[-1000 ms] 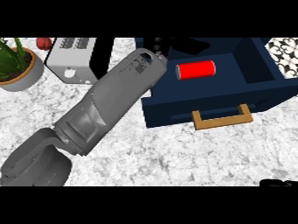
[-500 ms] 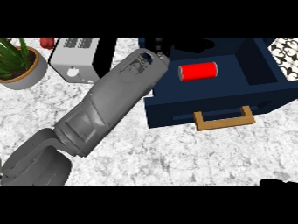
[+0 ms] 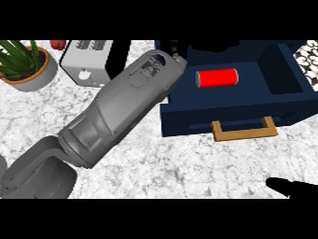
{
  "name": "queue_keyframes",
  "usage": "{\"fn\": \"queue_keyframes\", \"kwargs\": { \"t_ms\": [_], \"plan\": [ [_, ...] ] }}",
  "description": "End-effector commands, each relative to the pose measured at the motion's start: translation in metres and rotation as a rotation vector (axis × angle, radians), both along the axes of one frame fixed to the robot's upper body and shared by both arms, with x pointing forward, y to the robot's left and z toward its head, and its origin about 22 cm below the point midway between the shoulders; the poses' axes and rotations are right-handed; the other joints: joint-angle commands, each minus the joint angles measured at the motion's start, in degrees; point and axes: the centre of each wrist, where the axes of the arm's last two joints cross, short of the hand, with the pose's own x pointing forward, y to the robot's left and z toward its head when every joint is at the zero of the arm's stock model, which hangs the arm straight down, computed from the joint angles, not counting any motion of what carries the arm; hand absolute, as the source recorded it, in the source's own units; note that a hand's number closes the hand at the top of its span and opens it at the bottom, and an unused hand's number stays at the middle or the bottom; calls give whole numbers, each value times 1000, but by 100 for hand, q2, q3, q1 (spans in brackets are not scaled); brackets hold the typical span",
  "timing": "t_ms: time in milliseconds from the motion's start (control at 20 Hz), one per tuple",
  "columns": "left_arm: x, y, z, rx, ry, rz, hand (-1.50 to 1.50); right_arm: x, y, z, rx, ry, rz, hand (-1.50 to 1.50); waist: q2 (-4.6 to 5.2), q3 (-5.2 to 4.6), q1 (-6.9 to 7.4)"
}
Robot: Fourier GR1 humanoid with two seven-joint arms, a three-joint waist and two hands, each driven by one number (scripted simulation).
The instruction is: Pick up the can, place it into the drawer and close the drawer
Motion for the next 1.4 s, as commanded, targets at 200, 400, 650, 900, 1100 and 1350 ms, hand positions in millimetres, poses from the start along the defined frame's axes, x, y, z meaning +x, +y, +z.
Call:
{"fn": "queue_keyframes", "kwargs": {
  "t_ms": [200,400,650,900,1100,1350],
  "plan": [
    [-3,-10,17,7,-19,10,-150,22,18,-15,-327,4,-79,-150,-65,-2,287],
    [1,-4,15,-11,-9,-7,-150,37,34,-45,-447,30,-84,-150,-76,-3,413],
    [1,-1,28,-15,-13,5,-150,58,54,-65,-563,78,-160,-150,-134,-7,538],
    [7,24,34,-21,13,20,-150,86,50,-112,-490,57,-209,-150,-133,0,605],
    [-6,27,31,-15,16,0,-150,98,46,-139,-502,85,-234,-150,-181,0,732],
    [1,57,58,-13,9,14,-150,131,50,-145,-559,101,-266,-150,-138,2,755]
  ]
}}
